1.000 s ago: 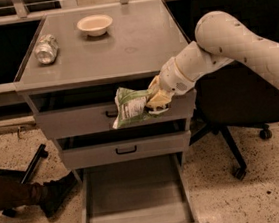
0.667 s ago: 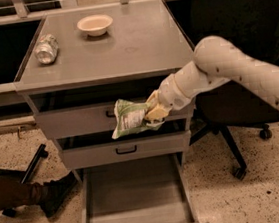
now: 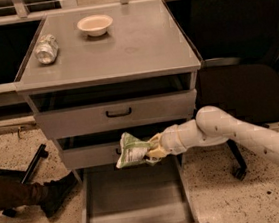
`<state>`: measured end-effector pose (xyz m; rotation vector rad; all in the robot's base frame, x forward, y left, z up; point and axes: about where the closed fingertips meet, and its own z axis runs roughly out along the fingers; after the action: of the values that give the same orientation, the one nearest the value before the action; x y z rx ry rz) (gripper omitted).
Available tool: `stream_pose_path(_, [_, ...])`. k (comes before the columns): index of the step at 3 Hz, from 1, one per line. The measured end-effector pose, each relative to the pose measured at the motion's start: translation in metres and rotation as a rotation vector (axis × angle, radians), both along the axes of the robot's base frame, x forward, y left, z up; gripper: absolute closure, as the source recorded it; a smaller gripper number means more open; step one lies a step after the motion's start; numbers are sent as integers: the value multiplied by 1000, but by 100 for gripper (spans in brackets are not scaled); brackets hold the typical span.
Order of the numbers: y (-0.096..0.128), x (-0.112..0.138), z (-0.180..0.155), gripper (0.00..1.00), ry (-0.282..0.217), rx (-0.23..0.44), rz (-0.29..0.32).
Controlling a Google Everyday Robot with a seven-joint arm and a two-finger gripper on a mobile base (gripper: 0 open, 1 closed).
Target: Place green jalapeno chip bag into bottom drawer
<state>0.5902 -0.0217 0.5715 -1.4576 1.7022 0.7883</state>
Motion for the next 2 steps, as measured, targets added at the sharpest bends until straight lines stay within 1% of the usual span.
stream_pose_path(1, [-8,-7,-32,100,-12,2,-69])
stream_pose_path(2, [-8,-7,-32,100,-12,2,-69])
